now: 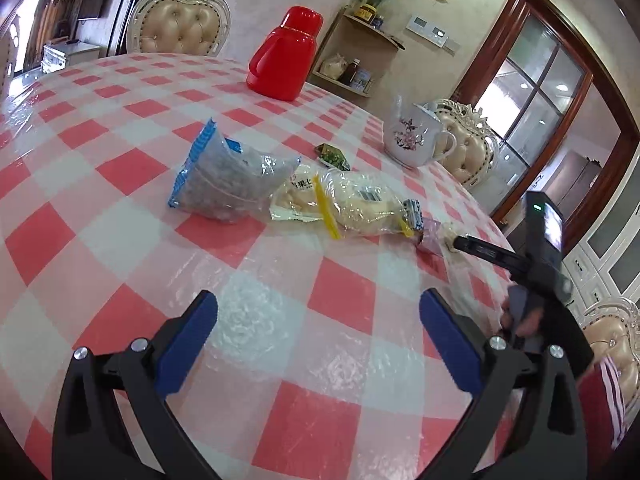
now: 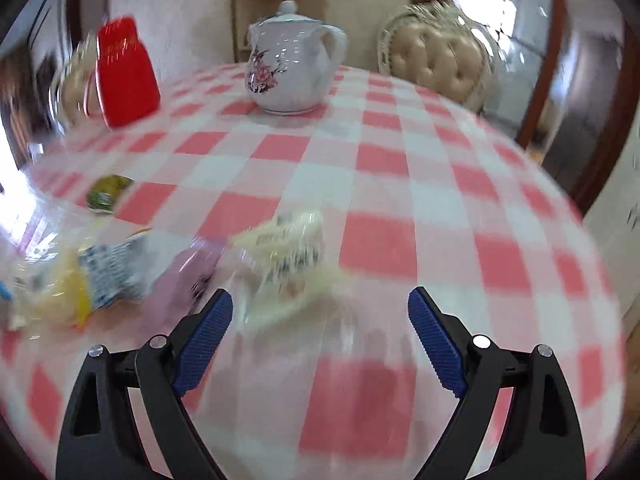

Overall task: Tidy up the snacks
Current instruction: 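Return to the table and grasp the white pastry pack with right tool, then grasp the blue-edged clear bag with the left tool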

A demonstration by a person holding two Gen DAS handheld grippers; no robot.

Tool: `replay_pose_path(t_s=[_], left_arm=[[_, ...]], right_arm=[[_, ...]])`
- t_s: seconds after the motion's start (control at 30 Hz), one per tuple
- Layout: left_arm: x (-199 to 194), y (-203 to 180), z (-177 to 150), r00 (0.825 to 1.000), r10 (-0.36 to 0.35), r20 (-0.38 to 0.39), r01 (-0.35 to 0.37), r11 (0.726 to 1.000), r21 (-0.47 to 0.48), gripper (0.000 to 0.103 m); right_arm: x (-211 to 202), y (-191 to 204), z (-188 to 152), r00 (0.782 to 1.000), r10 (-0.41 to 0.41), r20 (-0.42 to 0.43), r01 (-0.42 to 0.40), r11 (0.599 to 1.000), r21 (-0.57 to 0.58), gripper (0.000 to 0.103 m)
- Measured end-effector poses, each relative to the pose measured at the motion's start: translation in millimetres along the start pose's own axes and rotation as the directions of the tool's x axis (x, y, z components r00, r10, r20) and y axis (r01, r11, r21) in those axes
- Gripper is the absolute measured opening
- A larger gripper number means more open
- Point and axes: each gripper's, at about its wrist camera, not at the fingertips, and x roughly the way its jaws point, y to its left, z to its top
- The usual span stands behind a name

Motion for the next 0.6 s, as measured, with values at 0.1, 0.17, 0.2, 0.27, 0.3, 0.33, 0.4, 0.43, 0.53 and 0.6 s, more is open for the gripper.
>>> replay_pose_path(t_s=[0.1,0.17,0.2,0.27,0.3,0.33,0.4,0.43,0.53,0.6], left_arm=[[2,2,2,1.0,-0.008,-0.004,0.008,1.0,-0.011,0.101],[2,3,2,1.0,-0.01,-0.003,0.01,1.0,-0.017,0.101],[2,4,3,1.0,-0.011,-0.004,0.011,1.0,-0.018,0.101],[2,4,3,1.0,-0.012,-0.007,0.012,1.0,-0.019,0.101],[2,4,3,1.0,-0.013,-0.007,0.013,1.0,-0.02,0.101],[2,4,3,1.0,-0.013,-0.008,0.013,1.0,-0.02,0.101],[2,5,3,1.0,-0.015,-0.013,0.015,1.0,-0.022,0.101],[2,5,2,1.0,-0.016,-0.013,0.015,1.0,-0.023,0.101],[2,5,1,1.0,-0.015,-0.019,0.014,1.0,-0.018,0.101],[1,3,-1,1.0,-0.012,-0.024,0.011,1.0,-0.007,0.101]], right_arm=[[21,4,11,0.999,0.014,-0.051,-0.017,0.999,-0.051,0.086],[32,5,13,0.997,0.01,-0.078,-0.015,0.997,-0.076,0.083],[31,4,14,0.997,0.026,-0.072,-0.031,0.997,-0.066,0.079],[27,0,11,0.994,0.078,-0.074,-0.083,0.995,-0.053,0.055],[24,0,8,0.993,0.094,-0.075,-0.097,0.994,-0.045,0.054],[17,0,2,0.993,0.091,-0.077,-0.094,0.994,-0.045,0.052],[-5,2,-11,0.992,0.113,-0.055,-0.114,0.993,-0.032,0.052],[-25,2,-22,0.988,0.151,-0.021,-0.151,0.989,0.0,0.052],[-79,3,-51,0.968,0.242,0.064,-0.246,0.966,0.084,0.052],[-108,8,-68,0.952,0.282,0.119,-0.295,0.949,0.111,0.052]])
